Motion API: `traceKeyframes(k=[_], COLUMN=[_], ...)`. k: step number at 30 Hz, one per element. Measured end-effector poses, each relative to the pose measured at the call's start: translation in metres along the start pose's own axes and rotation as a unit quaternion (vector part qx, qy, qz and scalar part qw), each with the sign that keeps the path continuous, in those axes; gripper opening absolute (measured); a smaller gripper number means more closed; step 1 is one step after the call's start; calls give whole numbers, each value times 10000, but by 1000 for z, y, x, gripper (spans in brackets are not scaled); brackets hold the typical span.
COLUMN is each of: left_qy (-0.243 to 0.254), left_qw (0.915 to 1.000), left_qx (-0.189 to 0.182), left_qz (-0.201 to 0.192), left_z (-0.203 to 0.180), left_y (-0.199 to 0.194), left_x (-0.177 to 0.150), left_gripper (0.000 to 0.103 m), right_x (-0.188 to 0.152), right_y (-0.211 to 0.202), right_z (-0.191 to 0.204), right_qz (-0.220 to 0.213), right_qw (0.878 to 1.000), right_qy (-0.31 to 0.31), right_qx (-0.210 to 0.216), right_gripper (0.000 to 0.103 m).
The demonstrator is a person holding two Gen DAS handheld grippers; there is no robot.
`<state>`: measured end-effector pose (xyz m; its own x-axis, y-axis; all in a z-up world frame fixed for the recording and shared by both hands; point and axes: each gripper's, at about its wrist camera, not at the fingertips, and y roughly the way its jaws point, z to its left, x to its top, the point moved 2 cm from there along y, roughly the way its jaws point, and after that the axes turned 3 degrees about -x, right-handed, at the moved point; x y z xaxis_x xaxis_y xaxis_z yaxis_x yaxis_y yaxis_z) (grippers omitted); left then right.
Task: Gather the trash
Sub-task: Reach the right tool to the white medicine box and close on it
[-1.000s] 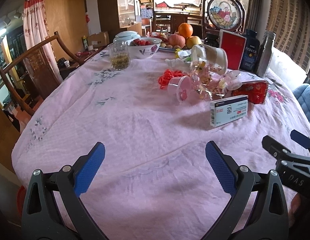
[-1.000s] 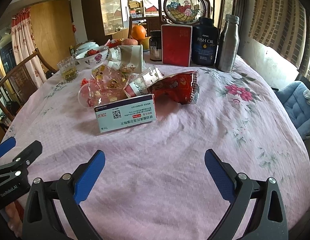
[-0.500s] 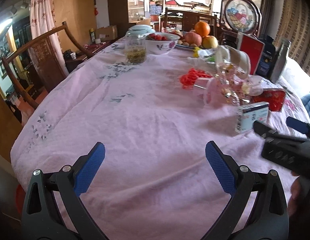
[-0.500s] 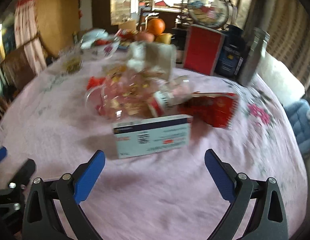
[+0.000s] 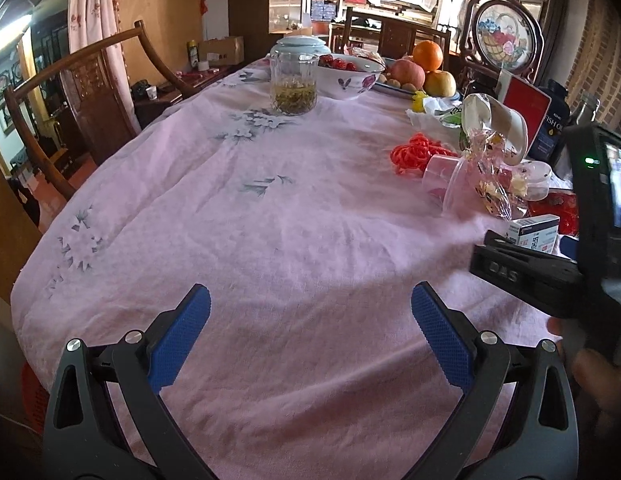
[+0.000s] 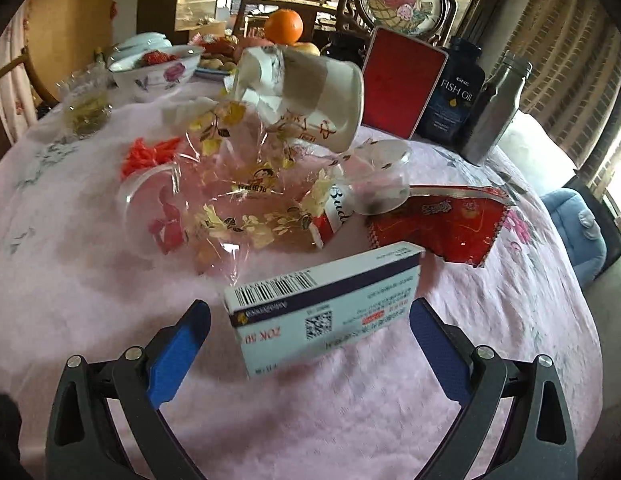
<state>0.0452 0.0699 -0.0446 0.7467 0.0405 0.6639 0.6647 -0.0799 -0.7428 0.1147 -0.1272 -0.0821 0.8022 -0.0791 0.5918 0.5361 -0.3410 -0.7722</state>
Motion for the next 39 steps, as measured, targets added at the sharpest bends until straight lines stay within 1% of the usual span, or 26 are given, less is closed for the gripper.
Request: traceKeyframes(k=[2, 4, 8, 10, 12, 17, 24, 27, 29, 34, 36, 39], left_qy=[2, 1, 3, -7, -2, 77, 158, 83, -10, -77, -105, -170], left_qw=[10000, 10000, 10000, 10000, 10000, 9999, 9998, 9998, 9996, 9991, 9987, 9975], left_qx=[-9, -19, -32, -52, -78, -126, -99, -121, -191, -277, -310, -489], left_qz=[18, 34, 43, 34, 43, 48, 44, 133, 220, 325, 378, 486], left_z=[0, 1, 1, 1, -1, -8, -18, -18, -18, -21, -22, -26], left_y=[0, 2, 0, -1, -2, -4, -7, -3, 0, 5, 6, 9], left_x=[-1, -1, -3, -3, -3, -6, -7, -6, -6, -7, -7, -7], left_gripper=[97, 97, 97, 97, 97, 97, 97, 97, 97, 97, 97, 97], right_x=[0, -1, -5, -10, -14, -20, -20, -19, -18, -23, -26, -31], right_y=[5, 6, 4, 4, 2, -3, 2, -1, -6, -13, -19, -27], right_z=[2, -4, -24, -41, -55, -84, -92, -96, -100, -111, -115, -120], right_qz=[84, 113, 164, 261, 291, 230, 206, 89, -5, -15, -83, -171], right_qw=[9999, 9999, 9995, 9989, 9984, 9978, 9978, 9981, 9979, 9959, 9951, 9942], right_qy=[-14, 94, 252, 373, 463, 613, 589, 557, 535, 568, 531, 446], right_qx=[-63, -53, -9, 103, 127, 139, 226, 260, 376, 705, 833, 965], right_gripper=[96, 91, 78, 72, 64, 57, 50, 35, 31, 28, 26, 23])
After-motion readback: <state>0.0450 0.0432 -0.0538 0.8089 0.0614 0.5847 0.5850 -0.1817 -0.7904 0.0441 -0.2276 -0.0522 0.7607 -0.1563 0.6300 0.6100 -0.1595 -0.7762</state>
